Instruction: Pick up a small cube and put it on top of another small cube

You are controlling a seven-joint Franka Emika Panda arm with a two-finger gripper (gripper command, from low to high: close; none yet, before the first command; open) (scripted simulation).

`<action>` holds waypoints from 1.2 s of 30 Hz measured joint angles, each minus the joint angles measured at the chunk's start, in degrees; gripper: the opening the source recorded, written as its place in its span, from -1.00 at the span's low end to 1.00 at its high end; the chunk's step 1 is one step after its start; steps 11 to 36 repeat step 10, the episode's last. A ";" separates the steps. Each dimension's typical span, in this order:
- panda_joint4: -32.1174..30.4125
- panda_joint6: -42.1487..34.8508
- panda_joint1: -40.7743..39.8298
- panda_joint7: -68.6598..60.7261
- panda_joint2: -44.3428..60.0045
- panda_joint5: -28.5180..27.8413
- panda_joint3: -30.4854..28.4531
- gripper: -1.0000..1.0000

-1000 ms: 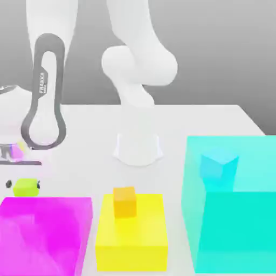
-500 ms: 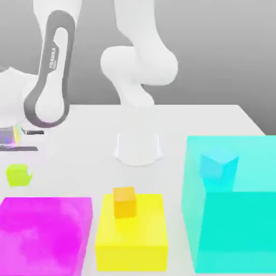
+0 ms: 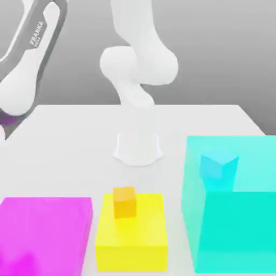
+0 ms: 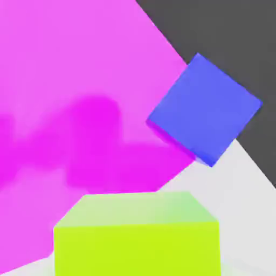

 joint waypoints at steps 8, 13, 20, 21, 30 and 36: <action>3.19 3.39 0.03 -5.61 6.51 0.80 2.64 1.00; 3.19 3.39 0.03 -5.61 6.51 0.80 2.64 1.00; 3.19 3.39 0.03 -5.61 6.51 0.80 2.64 1.00; 3.19 3.39 0.03 -5.61 6.51 0.80 2.64 1.00; 3.19 3.39 0.03 -5.61 6.51 0.80 2.64 1.00; 3.19 3.39 0.03 -5.61 6.51 0.80 2.64 1.00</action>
